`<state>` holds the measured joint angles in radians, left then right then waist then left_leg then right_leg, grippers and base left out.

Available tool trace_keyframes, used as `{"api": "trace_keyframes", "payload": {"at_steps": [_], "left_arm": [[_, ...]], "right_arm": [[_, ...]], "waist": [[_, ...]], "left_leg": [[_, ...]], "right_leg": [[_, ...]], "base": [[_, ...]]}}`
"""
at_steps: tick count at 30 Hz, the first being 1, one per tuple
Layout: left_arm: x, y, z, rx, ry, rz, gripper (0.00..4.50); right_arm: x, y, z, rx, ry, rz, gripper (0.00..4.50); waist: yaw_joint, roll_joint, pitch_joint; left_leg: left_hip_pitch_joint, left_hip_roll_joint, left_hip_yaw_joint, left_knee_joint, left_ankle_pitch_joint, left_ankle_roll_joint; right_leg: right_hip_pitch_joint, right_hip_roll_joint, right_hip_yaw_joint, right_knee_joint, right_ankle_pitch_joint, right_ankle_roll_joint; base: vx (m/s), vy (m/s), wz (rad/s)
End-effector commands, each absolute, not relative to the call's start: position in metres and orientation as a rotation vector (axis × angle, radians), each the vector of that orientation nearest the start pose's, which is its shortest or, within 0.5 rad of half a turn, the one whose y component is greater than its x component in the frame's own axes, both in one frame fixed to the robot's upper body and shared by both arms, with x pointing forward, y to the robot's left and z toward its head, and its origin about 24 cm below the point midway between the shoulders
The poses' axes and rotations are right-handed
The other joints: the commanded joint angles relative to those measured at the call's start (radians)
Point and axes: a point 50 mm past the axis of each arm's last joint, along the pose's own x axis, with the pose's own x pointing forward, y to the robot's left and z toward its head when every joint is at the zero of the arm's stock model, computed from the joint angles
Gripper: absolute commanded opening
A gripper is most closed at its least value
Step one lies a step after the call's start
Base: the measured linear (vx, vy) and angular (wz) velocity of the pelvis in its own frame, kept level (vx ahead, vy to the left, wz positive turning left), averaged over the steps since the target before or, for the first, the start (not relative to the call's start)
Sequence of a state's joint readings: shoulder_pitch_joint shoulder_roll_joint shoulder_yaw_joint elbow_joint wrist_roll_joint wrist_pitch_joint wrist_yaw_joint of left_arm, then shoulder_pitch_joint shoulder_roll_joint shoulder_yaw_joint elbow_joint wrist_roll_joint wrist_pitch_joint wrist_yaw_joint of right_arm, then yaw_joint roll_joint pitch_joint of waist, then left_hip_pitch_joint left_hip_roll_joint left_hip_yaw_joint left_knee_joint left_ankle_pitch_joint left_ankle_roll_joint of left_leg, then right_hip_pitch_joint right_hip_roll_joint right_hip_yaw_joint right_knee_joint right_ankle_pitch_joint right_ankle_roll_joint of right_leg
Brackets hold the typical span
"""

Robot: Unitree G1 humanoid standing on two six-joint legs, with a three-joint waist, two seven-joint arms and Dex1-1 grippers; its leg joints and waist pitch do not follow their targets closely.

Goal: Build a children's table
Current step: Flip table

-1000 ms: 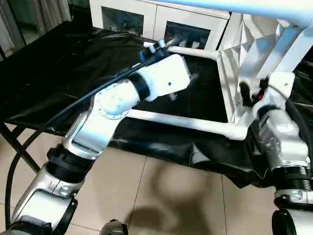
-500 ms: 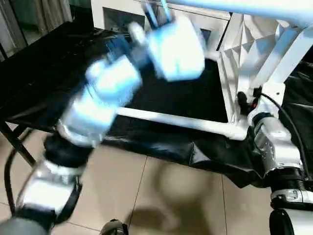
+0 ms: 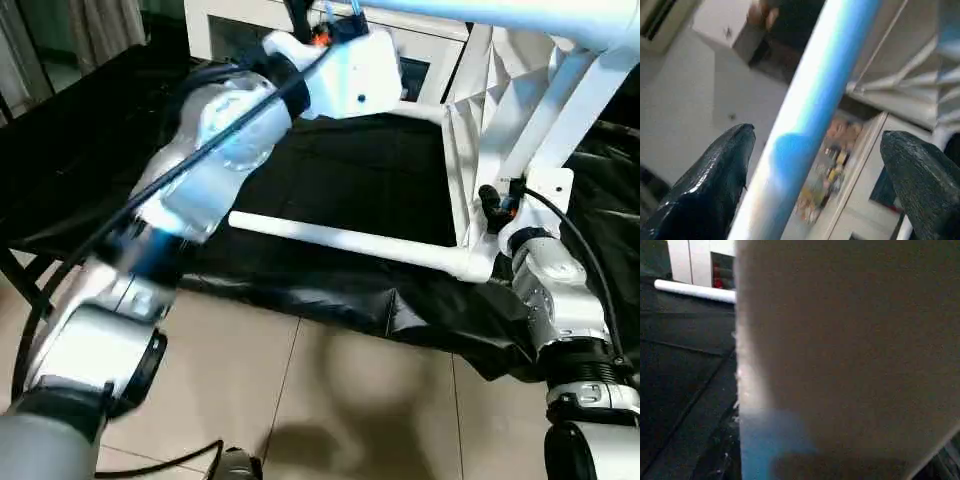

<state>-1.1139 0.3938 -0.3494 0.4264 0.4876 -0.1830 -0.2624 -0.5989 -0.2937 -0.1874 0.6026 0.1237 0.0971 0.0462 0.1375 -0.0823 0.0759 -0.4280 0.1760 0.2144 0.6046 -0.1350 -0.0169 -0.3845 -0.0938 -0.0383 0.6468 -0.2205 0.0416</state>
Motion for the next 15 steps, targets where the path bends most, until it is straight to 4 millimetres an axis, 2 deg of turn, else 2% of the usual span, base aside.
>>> {"api": "trace_keyframes", "payload": {"at_steps": [1,2,4,5,7,8,10,11,15], "left_arm": [[0.371,0.069,0.288,1.193,-0.744,-0.393,4.50],[0.372,0.070,0.289,1.194,-0.744,-0.379,4.50],[0.383,0.078,0.298,1.184,-0.743,-0.284,4.50],[0.386,0.081,0.300,1.190,-0.734,-0.266,4.50],[0.392,0.085,0.302,1.197,-0.712,-0.238,4.50],[0.394,0.087,0.302,1.196,-0.698,-0.235,4.50],[0.399,0.092,0.302,1.171,-0.667,-0.222,4.50],[0.400,0.092,0.302,1.165,-0.663,-0.220,4.20],[0.401,0.093,0.304,1.138,-0.670,-0.217,3.92]], "right_arm": [[0.363,-0.227,0.103,-0.077,0.027,-0.097,1.93],[0.362,-0.226,0.103,-0.077,0.026,-0.096,1.93],[0.362,-0.226,0.102,-0.080,0.024,-0.090,1.93],[0.361,-0.225,0.102,-0.081,0.024,-0.089,1.93],[0.361,-0.225,0.101,-0.081,0.024,-0.088,1.93],[0.361,-0.225,0.101,-0.082,0.024,-0.087,1.93],[0.360,-0.224,0.101,-0.085,0.022,-0.083,1.93],[0.360,-0.224,0.101,-0.086,0.022,-0.082,1.93],[0.358,-0.224,0.100,-0.093,0.018,-0.072,1.93]], "waist": [[0.002,0.008,-0.093],[0.003,0.007,-0.094],[0.004,0.010,-0.095],[0.004,0.007,-0.094],[0.005,0.015,-0.093],[0.005,0.011,-0.092],[0.005,0.013,-0.092],[0.007,0.012,-0.092],[0.010,0.015,-0.094]], "left_leg": [[0.051,0.048,-0.036,-0.068,-0.205,-0.064],[0.055,0.049,-0.035,-0.067,-0.208,-0.062],[0.056,0.048,-0.035,-0.066,-0.212,-0.059],[0.053,0.047,-0.036,-0.067,-0.213,-0.056],[0.054,0.047,-0.037,-0.067,-0.217,-0.056],[0.055,0.048,-0.037,-0.068,-0.225,-0.057],[0.055,0.048,-0.037,-0.068,-0.232,-0.058],[0.055,0.048,-0.037,-0.068,-0.234,-0.056],[0.057,0.050,-0.038,-0.067,-0.225,-0.047]], "right_leg": [[0.023,-0.055,0.024,-0.063,0.009,-0.193],[0.022,-0.056,0.024,-0.062,0.016,-0.199],[0.022,-0.054,0.024,-0.062,0.026,-0.202],[0.024,-0.055,0.024,-0.064,0.026,-0.205],[0.023,-0.056,0.024,-0.064,0.024,-0.210],[0.024,-0.056,0.024,-0.066,0.020,-0.213],[0.024,-0.056,0.024,-0.066,0.022,-0.220],[0.025,-0.057,0.024,-0.066,0.022,-0.224],[0.025,-0.057,0.022,-0.062,0.063,-0.240]], "base": [[0.000,0.000,0.00],[0.000,0.000,0.00],[0.000,0.000,0.00],[0.000,0.000,0.00],[0.000,0.000,0.00],[0.000,0.000,0.00],[0.000,0.000,0.00],[0.000,0.000,0.00],[0.000,0.000,0.00]]}}
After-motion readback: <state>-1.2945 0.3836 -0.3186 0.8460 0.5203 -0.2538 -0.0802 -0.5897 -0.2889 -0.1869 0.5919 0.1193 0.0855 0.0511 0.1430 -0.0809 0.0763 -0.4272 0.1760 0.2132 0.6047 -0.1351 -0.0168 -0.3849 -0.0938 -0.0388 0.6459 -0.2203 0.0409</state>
